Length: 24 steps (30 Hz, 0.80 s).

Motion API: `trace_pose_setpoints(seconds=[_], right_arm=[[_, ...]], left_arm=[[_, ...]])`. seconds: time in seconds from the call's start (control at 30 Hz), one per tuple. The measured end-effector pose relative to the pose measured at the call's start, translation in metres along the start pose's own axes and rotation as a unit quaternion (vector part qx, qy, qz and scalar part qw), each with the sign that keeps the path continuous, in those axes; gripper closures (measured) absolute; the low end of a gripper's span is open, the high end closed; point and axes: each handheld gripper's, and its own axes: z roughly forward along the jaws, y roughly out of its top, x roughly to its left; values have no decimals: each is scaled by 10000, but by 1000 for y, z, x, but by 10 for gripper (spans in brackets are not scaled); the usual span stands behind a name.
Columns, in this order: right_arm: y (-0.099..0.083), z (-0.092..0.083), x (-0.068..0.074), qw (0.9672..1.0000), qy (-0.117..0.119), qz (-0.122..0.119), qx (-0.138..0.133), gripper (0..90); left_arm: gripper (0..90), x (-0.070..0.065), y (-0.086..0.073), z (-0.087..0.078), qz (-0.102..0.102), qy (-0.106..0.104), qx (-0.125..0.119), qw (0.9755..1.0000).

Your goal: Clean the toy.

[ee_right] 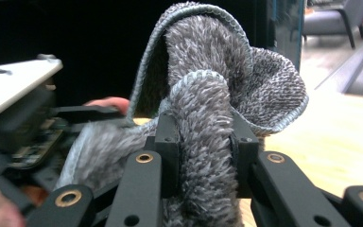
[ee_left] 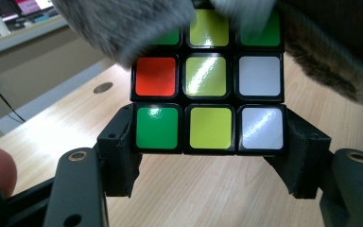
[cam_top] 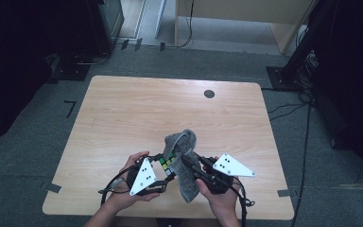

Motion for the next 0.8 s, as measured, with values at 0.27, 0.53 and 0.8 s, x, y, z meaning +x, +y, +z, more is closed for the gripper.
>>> trace_pose_setpoints(seconds=[0.27, 0.53, 0.8], right_arm=[[-1, -3, -11, 9995, -247, 169, 86, 726], [-2, -1, -6, 9994, -335, 59, 112, 728], [4, -3, 5, 9999, -107, -129, -14, 722]], left_arm=[[344, 5, -1, -1, -67, 22, -8, 10000], [344, 6, 2, -6, -153, -62, -182, 9997], [343, 7, 0, -2, -160, -28, -70, 9998]])
